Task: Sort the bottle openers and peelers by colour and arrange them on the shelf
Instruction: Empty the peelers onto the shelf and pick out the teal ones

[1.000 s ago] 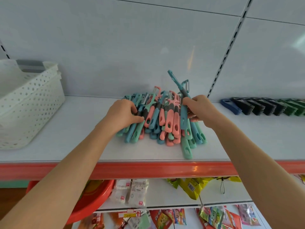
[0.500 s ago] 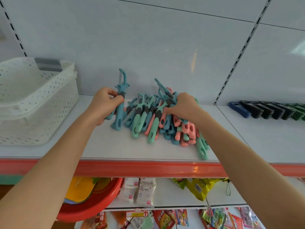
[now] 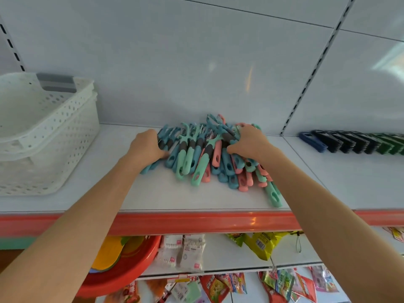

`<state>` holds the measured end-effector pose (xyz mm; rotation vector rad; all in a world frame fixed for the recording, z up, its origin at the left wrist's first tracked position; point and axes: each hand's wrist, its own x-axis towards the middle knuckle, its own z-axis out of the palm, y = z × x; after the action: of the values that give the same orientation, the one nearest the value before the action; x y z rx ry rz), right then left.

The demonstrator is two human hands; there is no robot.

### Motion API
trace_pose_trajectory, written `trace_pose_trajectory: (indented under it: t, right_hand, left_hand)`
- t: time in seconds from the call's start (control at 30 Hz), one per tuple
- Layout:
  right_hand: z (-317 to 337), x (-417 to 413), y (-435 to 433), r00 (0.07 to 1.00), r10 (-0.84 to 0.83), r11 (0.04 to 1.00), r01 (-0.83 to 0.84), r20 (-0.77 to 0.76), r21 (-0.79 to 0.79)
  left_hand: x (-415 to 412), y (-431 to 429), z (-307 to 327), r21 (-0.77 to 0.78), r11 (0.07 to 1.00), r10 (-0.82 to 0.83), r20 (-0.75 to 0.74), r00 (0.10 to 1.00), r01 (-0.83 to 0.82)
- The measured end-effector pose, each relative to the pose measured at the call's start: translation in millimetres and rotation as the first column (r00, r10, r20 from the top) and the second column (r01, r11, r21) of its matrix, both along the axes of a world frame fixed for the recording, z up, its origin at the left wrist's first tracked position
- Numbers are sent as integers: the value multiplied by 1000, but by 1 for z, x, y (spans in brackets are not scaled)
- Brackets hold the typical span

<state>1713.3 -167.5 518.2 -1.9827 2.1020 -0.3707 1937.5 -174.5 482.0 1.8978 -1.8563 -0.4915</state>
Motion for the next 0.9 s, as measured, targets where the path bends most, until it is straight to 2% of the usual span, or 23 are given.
trace_pose_trajectory:
  t: [0.13, 0.3, 0.4, 0.47, 0.63, 0.73, 0.83, 0.9]
  right_hand:
    - [4, -12, 11, 927, -72, 996, 85, 368, -19]
    - [12, -46, 35, 785, -168, 981, 194, 596, 21]
    - [13, -61, 46, 643, -186, 971, 237, 743, 39]
    - [12, -71, 52, 617, -174, 965, 264, 768, 6]
    - [4, -94, 63, 664, -227, 936, 350, 713, -28]
    - [-2, -99, 65, 691, -264, 931, 366, 672, -11]
    - [-8, -99, 65, 673, -282, 925, 380, 684, 7]
    - [-9, -96, 64, 662, -277, 925, 380, 696, 6]
  left_hand:
    - [-1, -7, 0, 20, 1000, 11, 79, 997, -13]
    - [-6, -12, -5, 20, 998, 53, -121, 991, -51]
    - [-12, -16, -6, 50, 999, 14, -140, 990, -7]
    - [-13, -18, -2, 98, 995, -23, -134, 991, 37]
    - [-14, -22, 7, 181, 977, -100, -85, 991, 114]
    - [-20, -21, 12, 197, 972, -113, -86, 990, 128]
    - [-22, -19, 16, 229, 965, -114, -82, 990, 130]
    - [-18, -19, 15, 265, 956, -92, -133, 987, 125]
